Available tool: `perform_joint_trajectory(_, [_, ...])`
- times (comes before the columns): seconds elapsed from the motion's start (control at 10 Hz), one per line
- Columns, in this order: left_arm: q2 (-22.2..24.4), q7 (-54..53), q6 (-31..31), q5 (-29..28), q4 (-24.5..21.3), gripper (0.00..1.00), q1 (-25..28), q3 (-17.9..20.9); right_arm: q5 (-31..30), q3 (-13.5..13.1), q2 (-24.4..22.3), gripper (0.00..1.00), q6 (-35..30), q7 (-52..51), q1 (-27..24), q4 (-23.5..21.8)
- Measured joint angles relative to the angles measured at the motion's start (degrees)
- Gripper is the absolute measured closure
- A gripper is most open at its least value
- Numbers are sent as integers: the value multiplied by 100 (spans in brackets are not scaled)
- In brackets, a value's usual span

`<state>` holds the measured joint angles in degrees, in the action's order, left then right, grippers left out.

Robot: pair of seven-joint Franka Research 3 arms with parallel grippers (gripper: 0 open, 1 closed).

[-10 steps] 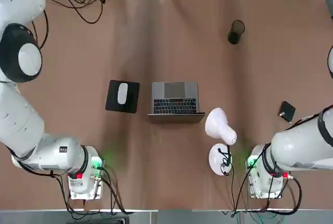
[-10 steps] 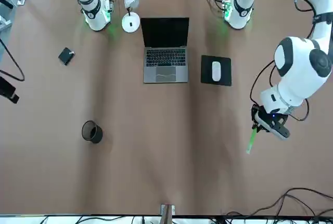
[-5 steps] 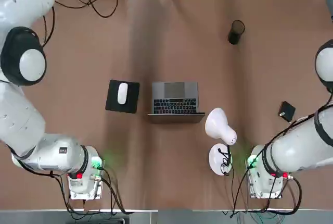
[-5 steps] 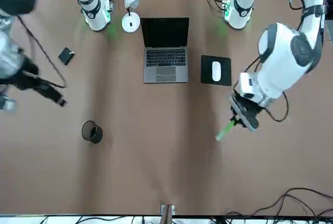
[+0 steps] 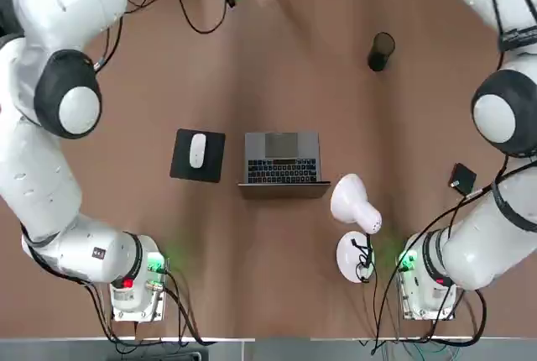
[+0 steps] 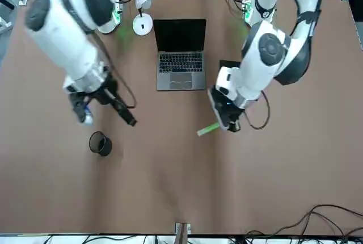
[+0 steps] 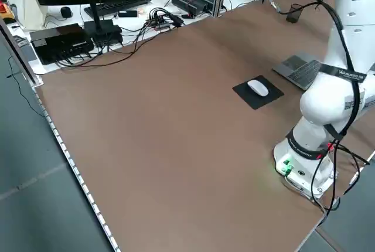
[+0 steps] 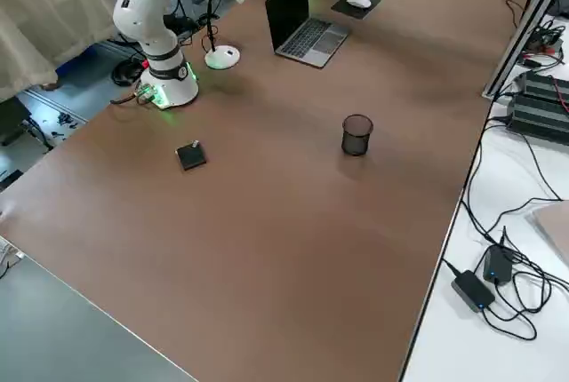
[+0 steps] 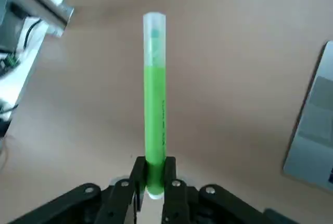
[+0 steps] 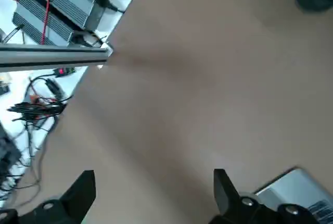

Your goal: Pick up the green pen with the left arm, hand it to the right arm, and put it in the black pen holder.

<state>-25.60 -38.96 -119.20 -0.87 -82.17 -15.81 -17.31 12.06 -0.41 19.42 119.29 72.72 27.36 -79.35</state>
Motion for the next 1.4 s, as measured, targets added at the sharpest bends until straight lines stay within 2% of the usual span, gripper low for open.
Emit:
perform_joint_trajectory(0.3, [-180,161,18,0,480,82,-443,0,-32,-15,408,0,817,1021,528,-4])
perform_joint_trajectory(0.5, [-181,650,31,0,590,82,-666,1,-242,-24,705,0,1269,1547,744,30])
perform_joint_trajectory(0.9, [-191,790,31,0,612,82,-799,2,-322,-65,826,0,1309,1808,793,230])
perform_joint_trajectory(1.1, [-196,825,31,0,615,82,-816,4,-323,-69,826,7,1307,1812,794,231])
perform_joint_trajectory(1.2, [-203,867,30,0,616,82,-817,4,-323,-69,826,15,1307,1813,795,232])
perform_joint_trajectory(1.3, [-211,879,30,0,626,82,-817,4,-323,-69,826,34,1306,1813,795,232])
perform_joint_trajectory(1.4, [-227,881,30,0,657,82,-817,4,-323,-69,826,39,1304,1817,796,232])
